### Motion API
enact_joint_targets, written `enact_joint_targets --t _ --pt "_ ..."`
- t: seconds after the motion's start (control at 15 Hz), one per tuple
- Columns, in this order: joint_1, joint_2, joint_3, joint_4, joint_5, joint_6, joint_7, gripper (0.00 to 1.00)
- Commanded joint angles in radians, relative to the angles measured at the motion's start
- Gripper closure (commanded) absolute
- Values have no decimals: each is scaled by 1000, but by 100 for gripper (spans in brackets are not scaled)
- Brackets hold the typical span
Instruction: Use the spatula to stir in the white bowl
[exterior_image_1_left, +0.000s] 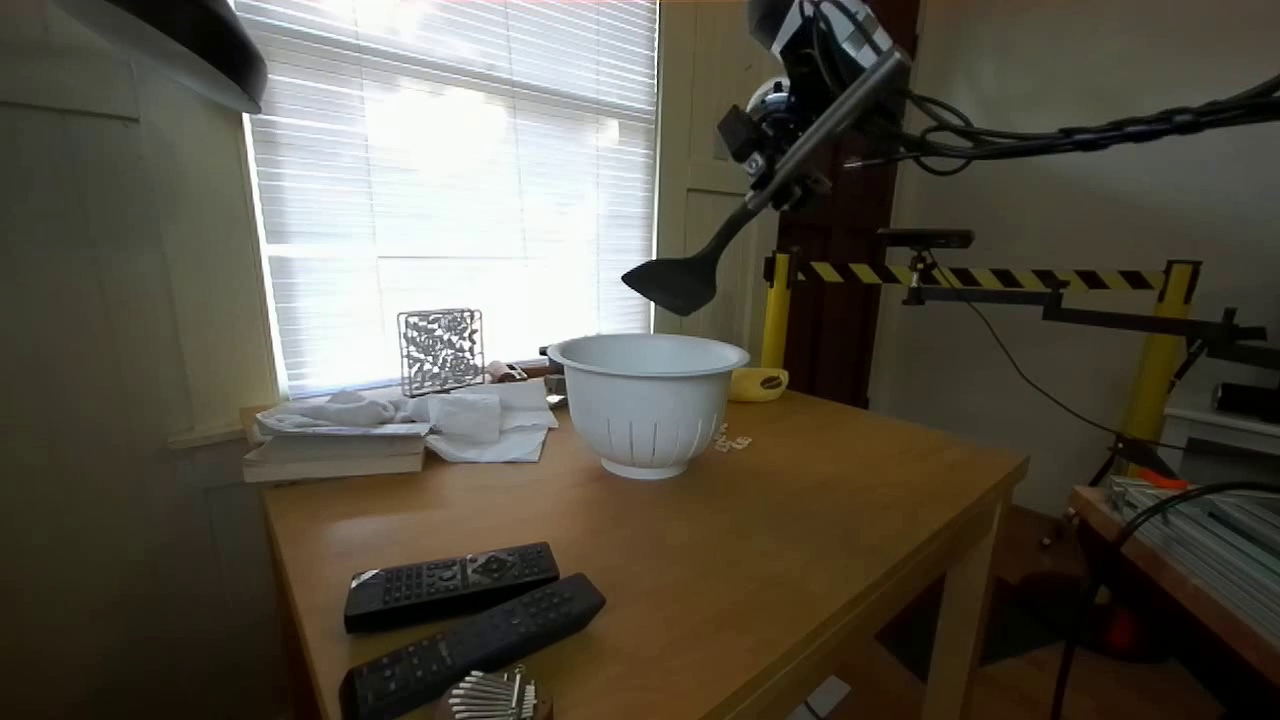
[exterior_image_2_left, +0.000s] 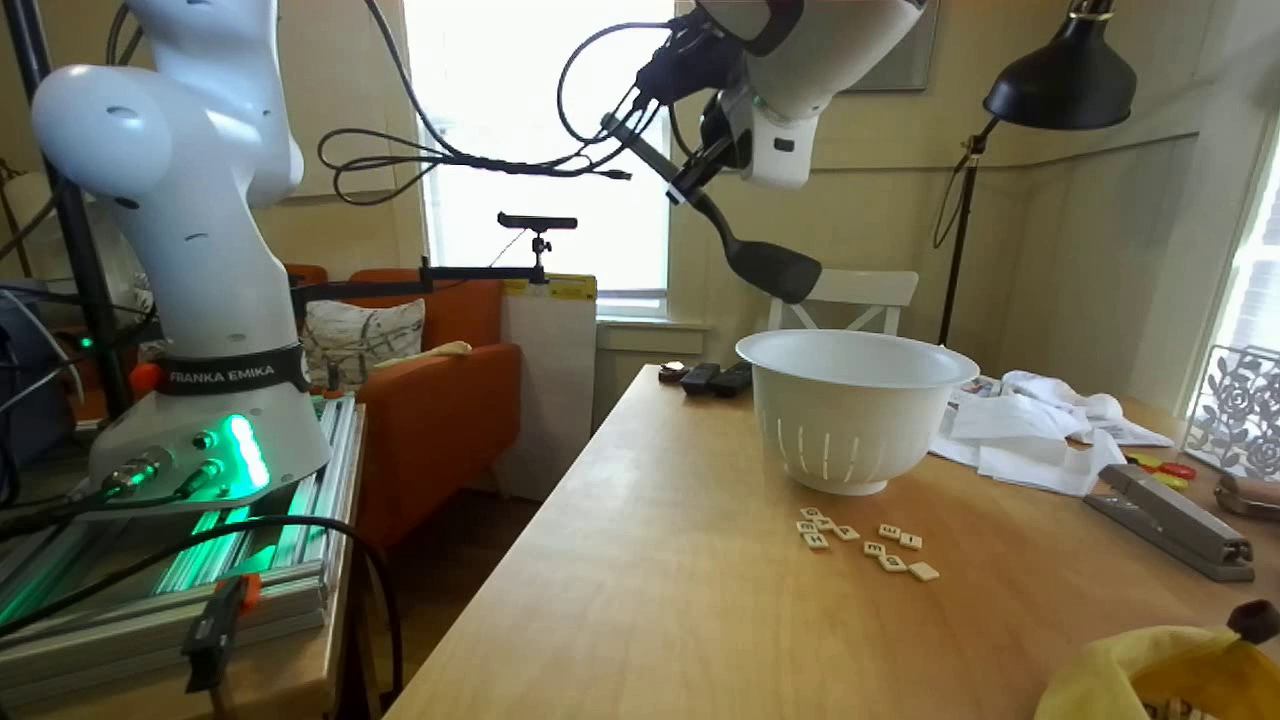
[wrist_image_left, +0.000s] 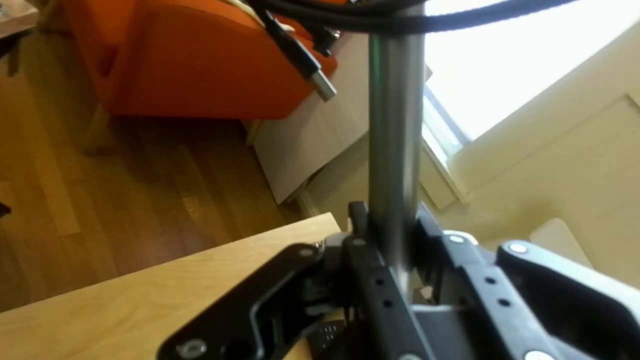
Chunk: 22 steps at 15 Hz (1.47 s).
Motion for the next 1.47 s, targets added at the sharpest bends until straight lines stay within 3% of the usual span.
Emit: enact_joint_targets --t 0.0,0.33,0.4,0.73,0.8,0.93,1.4 --pt "60 -125 30 -111 -129 58 -91 94" --pt "116 -150 86 -133 -313 102 -194 94" --pt "100 -118 76 -103 -252 69 -147 77" --pt "112 -119 90 -108 -290 90 -177 77" --pt "112 -119 90 -108 -290 90 -178 94" --pt "128 -94 104 -70 -381 116 -231 94" --pt "206 -2 207 17 -514 277 -351 94"
